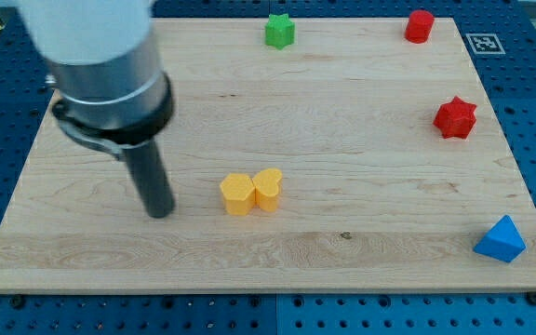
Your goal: Push blue cube to the center
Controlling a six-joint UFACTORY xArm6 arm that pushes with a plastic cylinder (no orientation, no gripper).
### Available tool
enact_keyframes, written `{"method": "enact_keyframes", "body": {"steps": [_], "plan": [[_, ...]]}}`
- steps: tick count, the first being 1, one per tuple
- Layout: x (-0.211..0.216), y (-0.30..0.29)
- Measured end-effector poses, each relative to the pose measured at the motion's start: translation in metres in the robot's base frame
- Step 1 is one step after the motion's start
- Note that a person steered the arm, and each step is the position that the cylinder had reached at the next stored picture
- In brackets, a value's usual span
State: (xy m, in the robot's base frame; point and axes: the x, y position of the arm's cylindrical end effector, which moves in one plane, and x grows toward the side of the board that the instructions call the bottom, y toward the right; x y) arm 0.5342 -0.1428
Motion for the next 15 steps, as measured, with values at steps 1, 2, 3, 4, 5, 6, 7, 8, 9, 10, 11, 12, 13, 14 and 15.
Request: {"method": "enact_keyframes", "body": {"steps": [1, 2, 3, 4, 5, 6, 7, 8, 9, 10, 11, 12, 13, 14, 15], "plan": [[-0.04, -0.039], [-0.095, -0.078], [-0.107, -0.088], [-0.128, -0.091], [-0.136, -0.087], [-0.136, -0.076], [-0.136, -0.054], [-0.136, -0.036], [-0.136, -0.025], [-0.125, -0.024], [-0.123, -0.017], [-0.123, -0.002], [-0.111, 0.008], [-0.103, 0.014], [-0.103, 0.031]]}}
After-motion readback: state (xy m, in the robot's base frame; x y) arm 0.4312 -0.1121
